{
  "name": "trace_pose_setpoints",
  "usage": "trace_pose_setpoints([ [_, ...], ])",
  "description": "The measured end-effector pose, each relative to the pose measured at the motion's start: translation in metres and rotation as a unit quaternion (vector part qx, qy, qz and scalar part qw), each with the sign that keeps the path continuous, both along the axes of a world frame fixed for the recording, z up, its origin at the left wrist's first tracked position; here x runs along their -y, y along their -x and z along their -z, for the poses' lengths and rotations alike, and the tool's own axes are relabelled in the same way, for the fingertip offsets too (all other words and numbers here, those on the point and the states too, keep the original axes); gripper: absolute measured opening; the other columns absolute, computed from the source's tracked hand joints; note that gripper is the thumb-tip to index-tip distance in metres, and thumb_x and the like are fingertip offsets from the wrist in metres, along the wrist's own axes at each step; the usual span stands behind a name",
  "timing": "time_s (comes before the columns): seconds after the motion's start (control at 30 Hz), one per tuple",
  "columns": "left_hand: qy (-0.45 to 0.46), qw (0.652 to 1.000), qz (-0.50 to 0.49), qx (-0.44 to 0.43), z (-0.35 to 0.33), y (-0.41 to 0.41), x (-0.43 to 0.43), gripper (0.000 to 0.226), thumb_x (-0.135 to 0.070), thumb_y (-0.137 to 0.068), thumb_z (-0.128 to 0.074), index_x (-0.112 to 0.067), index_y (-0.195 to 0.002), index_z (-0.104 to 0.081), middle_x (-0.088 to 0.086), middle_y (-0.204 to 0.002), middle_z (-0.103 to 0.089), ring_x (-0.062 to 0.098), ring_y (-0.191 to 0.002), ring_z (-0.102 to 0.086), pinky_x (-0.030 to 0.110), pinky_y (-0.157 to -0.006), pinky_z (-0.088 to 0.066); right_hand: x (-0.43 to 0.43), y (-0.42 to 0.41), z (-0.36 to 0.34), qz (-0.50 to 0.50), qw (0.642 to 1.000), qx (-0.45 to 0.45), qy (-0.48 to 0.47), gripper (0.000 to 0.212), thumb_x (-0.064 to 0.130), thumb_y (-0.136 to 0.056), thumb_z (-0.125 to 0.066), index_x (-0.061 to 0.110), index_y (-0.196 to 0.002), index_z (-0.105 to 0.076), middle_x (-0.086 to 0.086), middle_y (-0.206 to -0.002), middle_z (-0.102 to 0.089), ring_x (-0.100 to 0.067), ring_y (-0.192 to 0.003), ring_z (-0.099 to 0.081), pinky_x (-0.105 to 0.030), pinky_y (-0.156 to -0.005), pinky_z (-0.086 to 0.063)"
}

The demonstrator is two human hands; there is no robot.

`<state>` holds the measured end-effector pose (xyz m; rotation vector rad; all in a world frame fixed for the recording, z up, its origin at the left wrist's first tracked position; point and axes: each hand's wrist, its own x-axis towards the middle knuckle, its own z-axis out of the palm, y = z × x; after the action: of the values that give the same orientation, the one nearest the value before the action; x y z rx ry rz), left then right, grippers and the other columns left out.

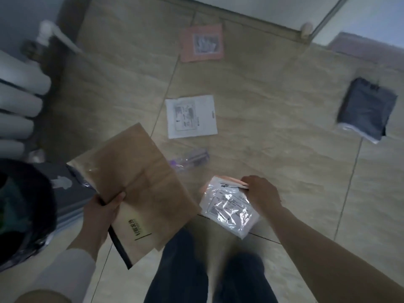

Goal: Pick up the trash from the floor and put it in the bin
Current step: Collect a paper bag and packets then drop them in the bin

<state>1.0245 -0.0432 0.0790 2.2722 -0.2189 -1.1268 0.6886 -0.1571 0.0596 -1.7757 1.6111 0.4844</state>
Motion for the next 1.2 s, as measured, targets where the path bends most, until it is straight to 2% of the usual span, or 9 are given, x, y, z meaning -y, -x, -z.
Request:
trace_pose_setpoints([
  [0.13, -0.002, 0.999, -0.032, -0.016, 0.019, -0.030, -0.006, 0.019, -0.011, -0.077, -0.072, -0.015, -0.068, -0.057, 0.007, -0.069, -0.059, 0.020, -0.060, -0.053, 0.030, -0.056, -0.042, 0.017, -0.068, 0.021, -0.082, 0.997, 0.008, -0.004, 0.021, 0.022, -0.090, -0.055, 0.016, -0.108, -0.064, -0.004, -0.118, -0.053, -0.024, -0.107, -0.055, -0.033, -0.079, -0.047],
  [0.27, 0.001, 0.998, -0.046, -0.034, 0.062, -0.054, -0.005, 0.012, -0.012, -0.077, -0.072, -0.014, -0.080, -0.060, 0.002, -0.076, -0.064, 0.019, -0.068, -0.059, 0.030, -0.062, -0.047, 0.037, -0.126, 0.062, -0.172, 0.985, 0.002, -0.003, 0.026, 0.019, -0.090, -0.055, 0.013, -0.114, -0.065, -0.006, -0.139, -0.036, -0.024, -0.125, -0.039, -0.038, -0.096, -0.046],
  [0.37, 0.001, 0.997, -0.069, -0.026, 0.105, -0.063, -0.005, 0.021, -0.015, -0.077, -0.073, -0.011, -0.093, -0.060, 0.002, -0.080, -0.065, 0.016, -0.069, -0.060, 0.027, -0.060, -0.048, 0.048, -0.153, 0.107, -0.222, 0.973, -0.051, -0.020, 0.037, 0.018, -0.090, -0.054, 0.011, -0.126, -0.056, -0.005, -0.150, -0.023, -0.027, -0.135, -0.028, -0.040, -0.104, -0.040],
  [0.5, 0.005, 0.997, -0.071, -0.022, 0.156, -0.067, -0.008, 0.023, -0.016, -0.075, -0.075, -0.016, -0.094, -0.062, 0.000, -0.082, -0.066, 0.014, -0.071, -0.061, 0.028, -0.065, -0.049, 0.054, -0.161, 0.162, -0.386, 0.919, -0.081, 0.005, 0.048, 0.027, -0.090, -0.055, 0.018, -0.136, -0.046, -0.003, -0.156, -0.014, -0.026, -0.147, -0.004, -0.049, -0.115, -0.018],
  [0.6, 0.005, 0.997, -0.081, -0.011, 0.179, -0.067, -0.009, 0.021, -0.016, -0.074, -0.075, -0.019, -0.090, -0.062, -0.005, -0.079, -0.065, 0.008, -0.068, -0.060, 0.022, -0.057, -0.045, 0.059, -0.156, 0.181, -0.410, 0.912, -0.031, -0.006, 0.048, 0.037, -0.086, -0.058, 0.025, -0.131, -0.052, 0.000, -0.157, -0.018, -0.022, -0.145, -0.011, -0.051, -0.116, -0.006],
  [0.7, 0.002, 0.996, -0.090, -0.005, 0.188, -0.066, -0.011, 0.025, -0.016, -0.074, -0.075, -0.018, -0.094, -0.061, -0.003, -0.081, -0.065, 0.005, -0.068, -0.059, 0.020, -0.055, -0.044, 0.063, -0.151, 0.187, -0.441, 0.897, -0.021, 0.012, 0.053, 0.045, -0.083, -0.059, 0.026, -0.132, -0.051, 0.000, -0.155, -0.024, -0.023, -0.139, -0.024, -0.042, -0.112, -0.019],
  [0.87, -0.004, 0.995, -0.099, -0.002, 0.164, -0.051, -0.008, 0.028, -0.017, -0.075, -0.074, -0.016, -0.101, -0.063, 0.003, -0.089, -0.065, 0.004, -0.068, -0.059, 0.019, -0.055, -0.044, 0.067, -0.131, 0.166, -0.325, 0.943, -0.059, -0.034, 0.052, 0.041, -0.084, -0.062, 0.018, -0.129, -0.054, -0.003, -0.151, -0.032, -0.026, -0.131, -0.039, -0.038, -0.102, -0.039],
  [1.07, 0.021, 0.990, -0.129, -0.053, 0.120, -0.038, 0.002, 0.033, -0.017, -0.076, -0.073, -0.009, -0.106, -0.063, 0.007, -0.095, -0.068, 0.022, -0.082, -0.064, 0.030, -0.071, -0.050, 0.071, -0.106, 0.122, -0.188, 0.980, -0.058, -0.017, 0.044, 0.038, -0.081, -0.066, 0.009, -0.114, -0.065, -0.007, -0.143, -0.046, -0.027, -0.123, -0.051, -0.038, -0.097, -0.045],
  [1.2, 0.037, 0.988, -0.137, -0.067, 0.084, -0.033, 0.008, 0.028, -0.017, -0.076, -0.073, -0.014, -0.102, -0.062, -0.001, -0.087, -0.067, 0.014, -0.076, -0.063, 0.023, -0.060, -0.048, 0.074, -0.096, 0.084, 0.005, 1.000, -0.022, 0.010, 0.039, 0.027, -0.078, -0.071, -0.001, -0.104, -0.066, -0.023, -0.114, -0.065, -0.037, -0.101, -0.062, -0.036, -0.078, -0.046],
])
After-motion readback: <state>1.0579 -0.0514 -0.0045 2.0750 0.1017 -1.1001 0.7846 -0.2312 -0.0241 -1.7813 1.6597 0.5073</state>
